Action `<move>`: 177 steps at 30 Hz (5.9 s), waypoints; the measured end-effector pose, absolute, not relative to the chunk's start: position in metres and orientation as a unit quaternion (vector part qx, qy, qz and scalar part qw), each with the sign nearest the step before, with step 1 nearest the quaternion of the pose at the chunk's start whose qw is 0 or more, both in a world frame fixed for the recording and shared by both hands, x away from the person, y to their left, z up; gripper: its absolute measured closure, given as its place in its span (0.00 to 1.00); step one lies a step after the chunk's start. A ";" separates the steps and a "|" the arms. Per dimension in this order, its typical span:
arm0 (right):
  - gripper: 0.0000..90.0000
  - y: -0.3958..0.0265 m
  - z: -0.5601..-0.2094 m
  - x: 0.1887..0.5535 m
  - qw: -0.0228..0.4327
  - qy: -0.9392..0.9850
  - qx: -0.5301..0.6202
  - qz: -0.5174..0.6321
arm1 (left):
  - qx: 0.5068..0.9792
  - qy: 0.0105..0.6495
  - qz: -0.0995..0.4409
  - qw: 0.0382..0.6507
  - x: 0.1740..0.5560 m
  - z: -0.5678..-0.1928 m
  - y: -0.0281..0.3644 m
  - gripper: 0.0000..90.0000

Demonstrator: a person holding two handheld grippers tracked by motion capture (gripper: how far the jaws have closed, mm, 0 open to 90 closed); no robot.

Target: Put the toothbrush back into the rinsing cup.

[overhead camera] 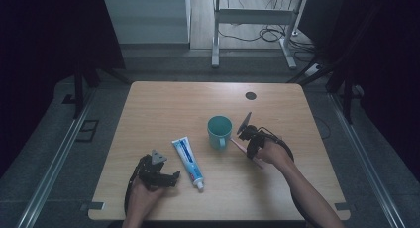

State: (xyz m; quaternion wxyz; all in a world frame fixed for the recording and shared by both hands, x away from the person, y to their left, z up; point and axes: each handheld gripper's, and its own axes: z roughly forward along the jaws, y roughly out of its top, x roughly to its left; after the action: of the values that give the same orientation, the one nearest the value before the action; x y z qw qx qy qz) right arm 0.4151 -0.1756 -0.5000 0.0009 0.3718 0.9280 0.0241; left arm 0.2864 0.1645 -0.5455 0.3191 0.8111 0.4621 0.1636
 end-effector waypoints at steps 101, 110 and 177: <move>0.88 -0.211 -0.405 0.382 0.111 0.829 0.367 0.407 | 0.814 0.458 0.165 0.318 0.287 -0.545 0.165 0.03; 0.88 -0.202 -0.403 0.385 0.119 0.819 0.359 0.432 | 0.814 0.458 0.165 0.318 0.287 -0.545 0.165 0.03; 0.88 -0.131 -0.466 0.425 0.108 0.828 0.363 0.412 | 0.813 0.459 0.164 0.318 0.287 -0.545 0.165 0.03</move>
State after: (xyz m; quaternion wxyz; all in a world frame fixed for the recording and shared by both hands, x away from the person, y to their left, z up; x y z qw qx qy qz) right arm 0.4253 -0.1306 -0.4662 0.1080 0.3635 0.8283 0.4124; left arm 0.2867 0.1649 -0.5453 0.3181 0.8130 0.4592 0.1645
